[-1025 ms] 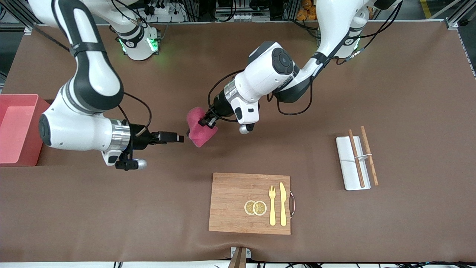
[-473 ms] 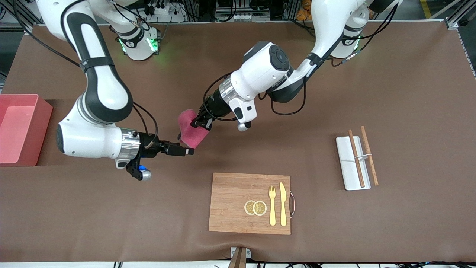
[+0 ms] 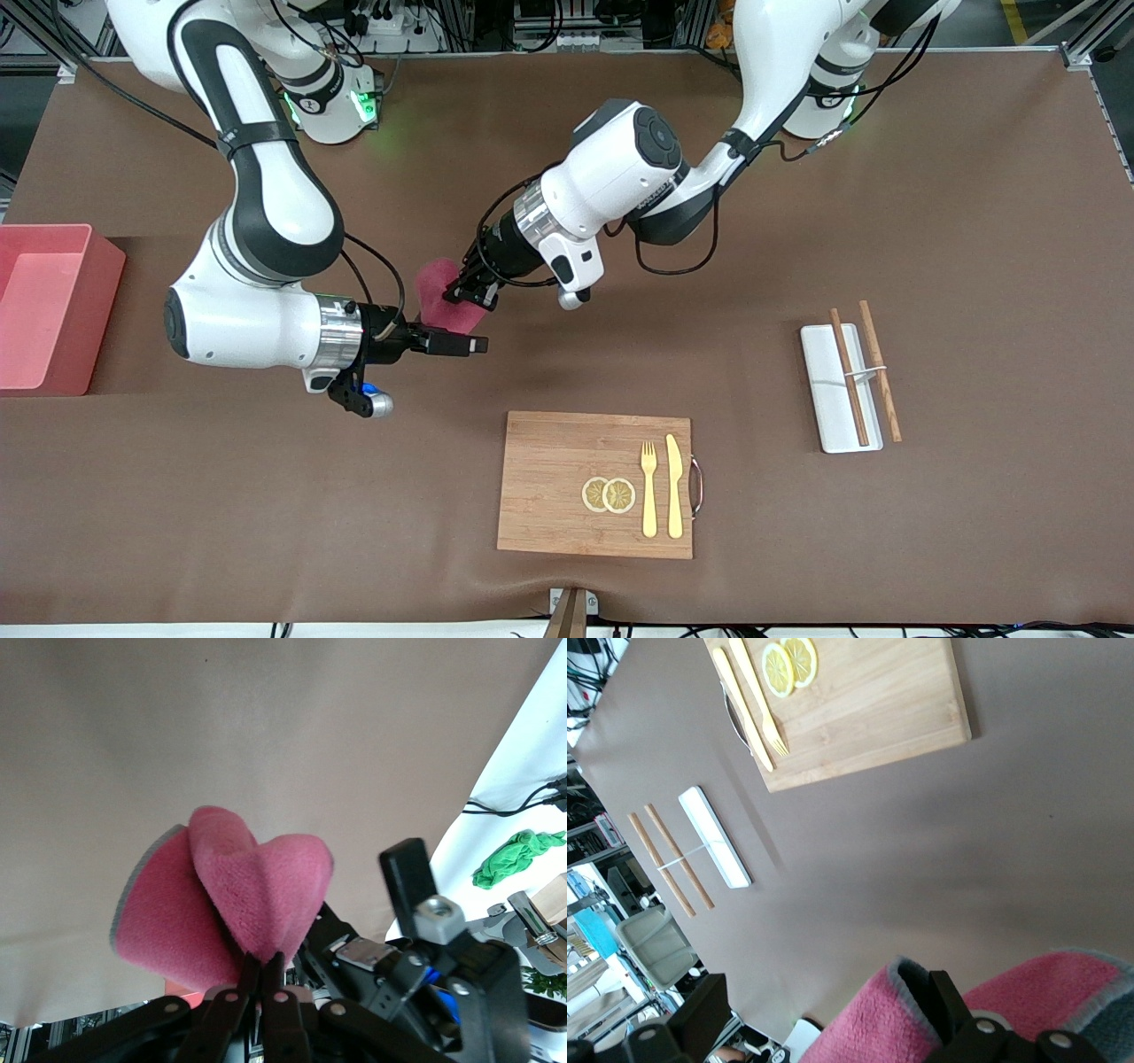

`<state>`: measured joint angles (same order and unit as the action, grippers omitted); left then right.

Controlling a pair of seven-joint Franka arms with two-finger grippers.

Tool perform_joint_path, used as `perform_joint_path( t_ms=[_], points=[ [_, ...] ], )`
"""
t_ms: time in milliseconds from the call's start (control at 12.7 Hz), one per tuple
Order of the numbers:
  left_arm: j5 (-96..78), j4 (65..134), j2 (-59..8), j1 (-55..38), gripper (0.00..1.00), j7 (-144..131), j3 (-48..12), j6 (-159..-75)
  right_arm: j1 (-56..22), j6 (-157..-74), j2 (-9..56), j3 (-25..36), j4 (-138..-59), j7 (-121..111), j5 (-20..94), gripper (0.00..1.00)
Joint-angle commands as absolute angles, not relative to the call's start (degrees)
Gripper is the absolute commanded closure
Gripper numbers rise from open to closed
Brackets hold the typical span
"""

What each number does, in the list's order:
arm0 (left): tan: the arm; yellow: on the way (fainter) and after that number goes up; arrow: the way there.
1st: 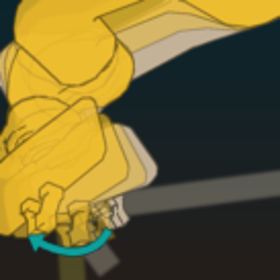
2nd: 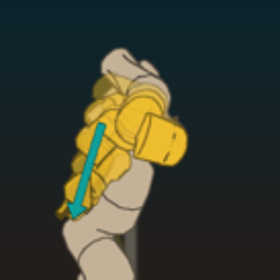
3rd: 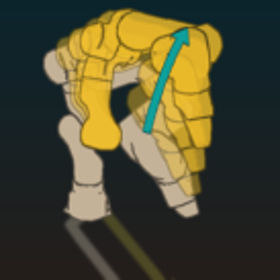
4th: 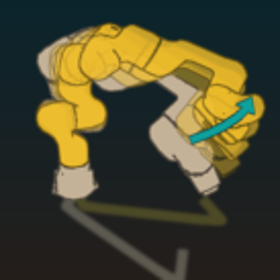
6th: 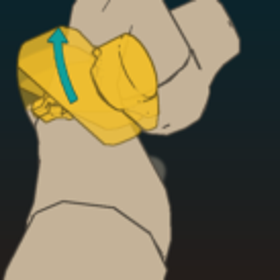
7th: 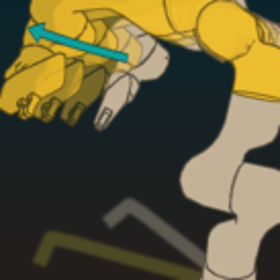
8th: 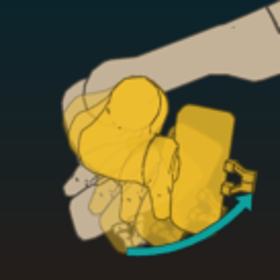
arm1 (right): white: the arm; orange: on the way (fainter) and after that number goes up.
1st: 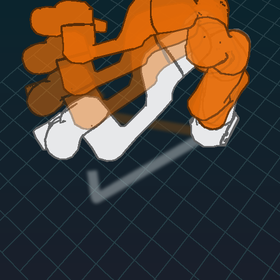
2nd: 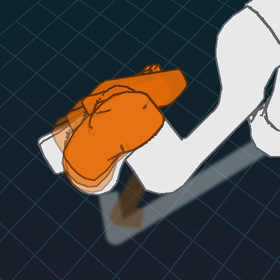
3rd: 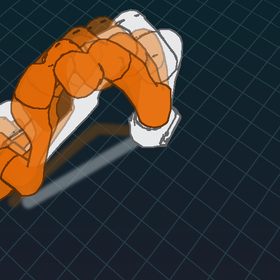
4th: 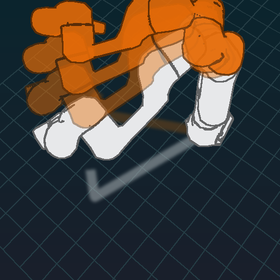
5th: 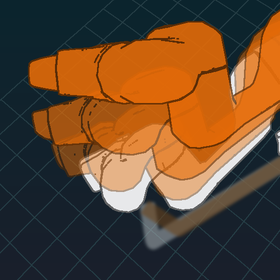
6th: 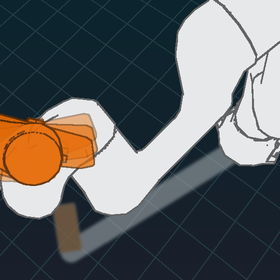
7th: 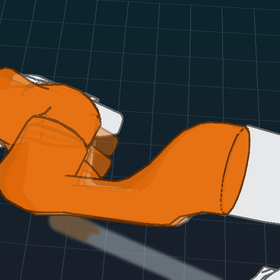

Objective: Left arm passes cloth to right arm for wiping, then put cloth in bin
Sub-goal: 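Grasp the cloth with the right gripper from the left gripper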

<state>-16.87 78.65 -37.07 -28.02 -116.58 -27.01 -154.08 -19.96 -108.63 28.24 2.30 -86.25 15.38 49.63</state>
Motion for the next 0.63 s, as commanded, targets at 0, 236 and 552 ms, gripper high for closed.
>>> perform_joint_path(
  t_ms=[0, 236, 552],
  points=[
    [-17.93, 76.9, -38.06, -29.0, 1.0, -117.25, -26.46, -154.77, -19.69, -105.83, 28.56, 2.46, -85.78, 16.44, 50.19, 0.03],
    [-17.93, 76.9, -38.06, -29.0, 1.0, -117.25, -26.46, -154.78, -19.25, -101.61, 28.39, 2.46, -85.52, 15.82, 50.27, 1.0],
    [-17.93, 76.82, -38.06, -29.0, 1.0, -117.33, -26.46, -154.95, -18.81, -101.07, 28.3, 2.46, -85.17, 15.56, 50.27, 1.0]
  ],
)
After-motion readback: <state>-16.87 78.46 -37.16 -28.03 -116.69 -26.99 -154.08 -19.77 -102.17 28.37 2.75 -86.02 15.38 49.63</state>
